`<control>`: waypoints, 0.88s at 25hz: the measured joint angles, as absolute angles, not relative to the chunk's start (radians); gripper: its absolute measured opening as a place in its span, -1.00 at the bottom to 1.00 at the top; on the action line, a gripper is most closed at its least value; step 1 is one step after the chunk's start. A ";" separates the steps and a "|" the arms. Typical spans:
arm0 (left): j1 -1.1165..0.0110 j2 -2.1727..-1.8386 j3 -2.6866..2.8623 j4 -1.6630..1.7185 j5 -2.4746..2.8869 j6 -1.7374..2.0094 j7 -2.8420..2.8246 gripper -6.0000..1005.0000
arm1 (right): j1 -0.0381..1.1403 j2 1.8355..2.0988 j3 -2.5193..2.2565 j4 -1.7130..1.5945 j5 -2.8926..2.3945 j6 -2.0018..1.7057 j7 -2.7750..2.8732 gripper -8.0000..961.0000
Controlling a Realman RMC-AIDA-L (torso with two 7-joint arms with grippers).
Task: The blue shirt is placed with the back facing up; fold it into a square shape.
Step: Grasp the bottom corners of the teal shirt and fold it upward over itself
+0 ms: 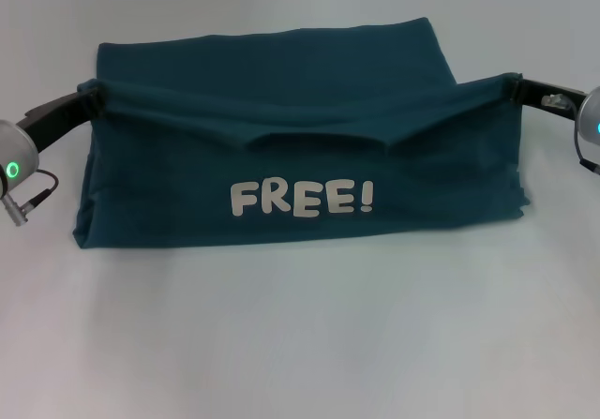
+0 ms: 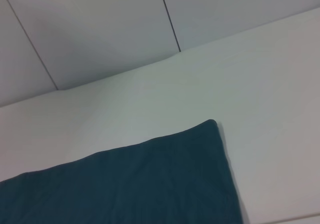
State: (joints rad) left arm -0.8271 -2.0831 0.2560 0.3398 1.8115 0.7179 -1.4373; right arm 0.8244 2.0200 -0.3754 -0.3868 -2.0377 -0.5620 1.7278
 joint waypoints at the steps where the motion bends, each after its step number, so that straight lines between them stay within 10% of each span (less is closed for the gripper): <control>1: -0.827 -2.083 0.256 0.341 1.812 0.718 -1.437 -0.94 | 0.825 2.020 -0.379 -0.385 -2.038 -0.561 1.728 -0.73; 12: -0.810 -2.099 0.258 0.343 1.799 0.718 -1.396 -0.94 | 0.824 2.022 -0.484 -0.370 -2.043 -0.542 1.729 -0.71; 19: -0.786 -2.112 0.255 0.363 1.695 0.720 -1.348 -0.57 | 0.825 2.033 -0.573 -0.392 -2.044 -0.547 1.729 -0.70; 22: -0.763 -2.122 0.260 0.401 1.653 0.739 -1.347 -0.45 | 0.820 2.029 -0.576 -0.412 -2.040 -0.571 1.736 -0.15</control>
State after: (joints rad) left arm -0.7627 -2.1219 0.2602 0.4011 1.6526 0.7394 -1.3470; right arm 0.8199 2.0292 -0.5762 -0.4120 -2.0404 -0.5712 1.7362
